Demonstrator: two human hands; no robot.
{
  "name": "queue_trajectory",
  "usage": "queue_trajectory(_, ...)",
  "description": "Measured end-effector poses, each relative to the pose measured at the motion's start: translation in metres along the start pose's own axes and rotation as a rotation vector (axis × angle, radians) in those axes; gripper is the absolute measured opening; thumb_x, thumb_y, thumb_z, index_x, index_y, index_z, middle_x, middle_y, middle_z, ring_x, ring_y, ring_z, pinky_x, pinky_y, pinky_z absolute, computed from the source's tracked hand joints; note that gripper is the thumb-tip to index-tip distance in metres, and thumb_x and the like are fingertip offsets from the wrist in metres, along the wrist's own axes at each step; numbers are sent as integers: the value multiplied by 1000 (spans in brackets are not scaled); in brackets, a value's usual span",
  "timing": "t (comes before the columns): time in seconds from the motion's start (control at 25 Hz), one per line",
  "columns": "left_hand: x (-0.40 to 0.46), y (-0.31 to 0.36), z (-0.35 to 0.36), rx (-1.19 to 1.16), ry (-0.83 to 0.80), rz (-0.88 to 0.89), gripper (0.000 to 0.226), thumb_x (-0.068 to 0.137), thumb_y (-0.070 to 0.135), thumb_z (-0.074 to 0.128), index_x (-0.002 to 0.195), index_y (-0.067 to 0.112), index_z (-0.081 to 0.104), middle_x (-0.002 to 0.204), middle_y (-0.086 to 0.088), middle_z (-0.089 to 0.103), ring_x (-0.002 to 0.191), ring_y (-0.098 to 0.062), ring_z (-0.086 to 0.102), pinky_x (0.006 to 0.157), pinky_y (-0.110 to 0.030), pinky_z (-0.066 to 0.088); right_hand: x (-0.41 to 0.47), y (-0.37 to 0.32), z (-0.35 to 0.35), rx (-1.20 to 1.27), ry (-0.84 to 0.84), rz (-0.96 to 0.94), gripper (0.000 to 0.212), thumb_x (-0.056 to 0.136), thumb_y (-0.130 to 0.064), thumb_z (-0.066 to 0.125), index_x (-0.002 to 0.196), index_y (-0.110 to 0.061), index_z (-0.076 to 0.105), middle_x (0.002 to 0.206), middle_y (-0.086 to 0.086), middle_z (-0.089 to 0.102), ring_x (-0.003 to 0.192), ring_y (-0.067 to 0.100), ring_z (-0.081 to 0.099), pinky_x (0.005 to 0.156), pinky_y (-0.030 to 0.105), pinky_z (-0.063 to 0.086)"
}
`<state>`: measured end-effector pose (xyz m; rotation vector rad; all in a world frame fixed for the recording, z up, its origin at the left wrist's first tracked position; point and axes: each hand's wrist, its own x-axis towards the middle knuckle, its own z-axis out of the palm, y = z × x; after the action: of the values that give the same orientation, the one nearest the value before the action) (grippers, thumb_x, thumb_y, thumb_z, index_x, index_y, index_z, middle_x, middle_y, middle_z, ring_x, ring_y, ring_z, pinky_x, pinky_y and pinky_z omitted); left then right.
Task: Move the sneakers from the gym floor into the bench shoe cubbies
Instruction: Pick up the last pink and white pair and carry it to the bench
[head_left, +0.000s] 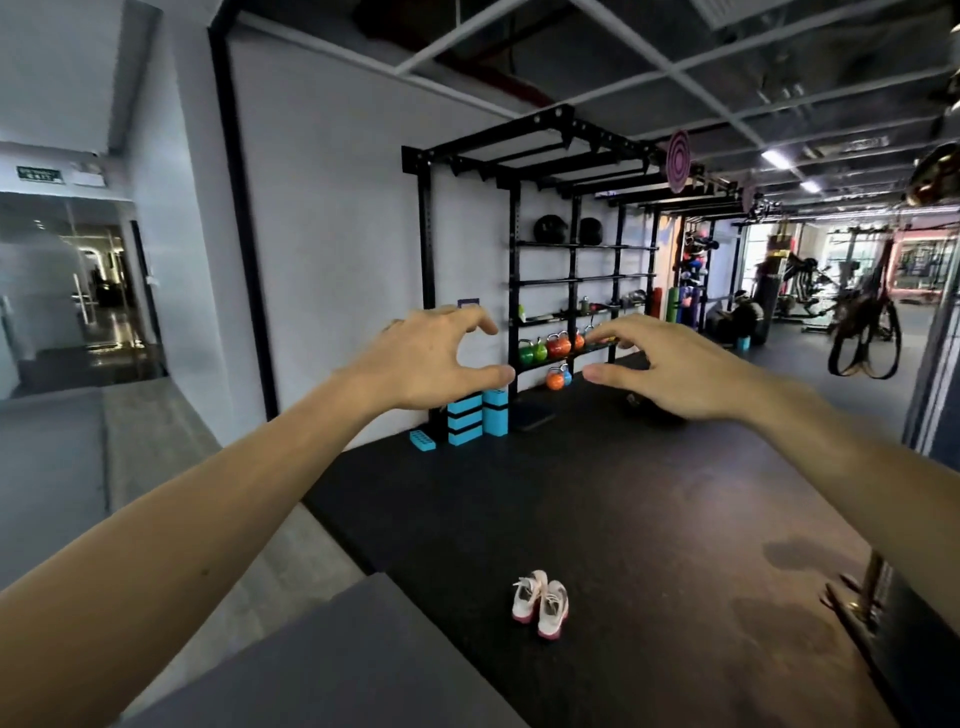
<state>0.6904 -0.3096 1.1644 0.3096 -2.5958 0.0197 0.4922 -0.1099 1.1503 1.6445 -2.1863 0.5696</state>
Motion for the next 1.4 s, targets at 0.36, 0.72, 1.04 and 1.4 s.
queue_trajectory(0.36, 217, -111, 146, -94, -26, 36, 71, 69, 81, 46, 126, 38, 47, 135, 8, 53, 119, -17, 51, 96, -44, 45, 182, 170, 97, -3, -56, 71, 59, 82, -65, 49, 128, -29, 48, 130, -4, 50, 113, 12, 47, 89, 30, 39)
queue_trajectory(0.72, 443, -223, 278, -179, -62, 231, 66, 73, 75, 55, 126, 35, 49, 130, 7, 55, 115, -15, 52, 92, -42, 47, 350, 310, 197, -6, 9, 246, 64, 73, -77, 45, 120, -35, 51, 118, -11, 51, 103, 6, 48, 83, 28, 39)
queue_trajectory(1.04, 601, -288, 408, -244, -139, 330, 69, 69, 81, 49, 124, 40, 47, 132, 8, 53, 114, -12, 51, 87, -38, 47, 436, 437, 274, -42, -10, 395, 62, 78, -69, 49, 125, -28, 51, 122, -1, 53, 102, 12, 49, 85, 30, 39)
queue_trajectory(1.4, 745, -337, 602, -320, -327, 322, 67, 70, 79, 51, 124, 41, 46, 134, 6, 51, 116, -14, 51, 91, -42, 48, 505, 611, 409, 30, -53, 533, 74, 71, -82, 39, 125, -33, 48, 126, -5, 52, 109, 14, 50, 91, 30, 39)
